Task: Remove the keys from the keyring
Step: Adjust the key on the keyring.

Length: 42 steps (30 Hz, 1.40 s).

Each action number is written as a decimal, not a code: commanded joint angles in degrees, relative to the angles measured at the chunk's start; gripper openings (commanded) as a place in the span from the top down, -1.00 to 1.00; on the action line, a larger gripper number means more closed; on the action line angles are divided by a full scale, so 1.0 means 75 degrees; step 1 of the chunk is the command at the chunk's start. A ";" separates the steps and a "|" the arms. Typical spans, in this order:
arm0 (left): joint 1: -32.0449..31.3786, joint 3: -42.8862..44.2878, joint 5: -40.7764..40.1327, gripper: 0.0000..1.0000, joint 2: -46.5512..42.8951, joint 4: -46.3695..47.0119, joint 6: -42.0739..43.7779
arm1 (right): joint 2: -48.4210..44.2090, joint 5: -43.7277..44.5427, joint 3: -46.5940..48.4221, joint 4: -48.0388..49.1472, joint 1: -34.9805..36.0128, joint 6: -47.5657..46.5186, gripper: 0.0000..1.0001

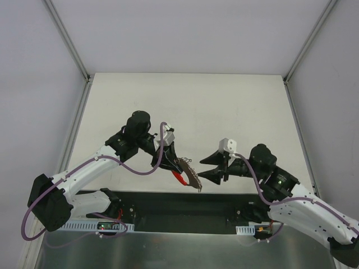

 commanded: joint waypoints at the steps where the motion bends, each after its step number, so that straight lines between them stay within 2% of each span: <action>1: 0.0057 0.0242 0.1356 1.00 -0.0049 0.0362 0.0025 | 0.0129 0.0685 0.0021 0.0949 0.0772 -0.1295 -0.08; 9: 0.0057 0.0325 0.1450 1.00 0.0044 0.0362 -0.0010 | 0.0798 0.2185 0.0443 0.0890 0.2016 -0.2128 -0.10; 15: 0.0057 0.0313 0.1486 1.00 0.0068 0.0362 0.0014 | 0.1103 0.2373 0.0619 0.1042 0.2298 -0.2387 0.16; 18: 0.0068 0.0301 0.1497 1.00 0.0056 0.0362 0.0013 | 0.1079 0.2525 0.0584 0.1124 0.2333 -0.2434 0.37; 19: 0.0057 0.0278 0.1497 1.00 0.0045 0.0362 0.0014 | 0.1044 0.2746 0.0549 0.1159 0.2345 -0.2445 0.60; 22: 0.0068 0.0243 0.1532 1.00 0.0021 0.0362 0.0002 | 0.0846 0.3379 0.0456 0.1113 0.2368 -0.2481 0.93; 23: 0.0080 0.0243 0.1532 1.00 0.0009 0.0362 -0.0010 | 0.0706 0.3671 0.0455 0.1066 0.2357 -0.2504 0.98; 29: 0.0103 0.0196 0.1579 1.00 -0.0037 0.0362 -0.0022 | 0.0306 0.4281 0.0525 0.0668 0.2357 -0.2551 0.98; 42: 0.0303 0.0359 0.1638 1.00 0.0395 0.0362 0.0014 | -0.0127 0.4717 0.1416 -0.0434 0.2368 -0.2445 0.98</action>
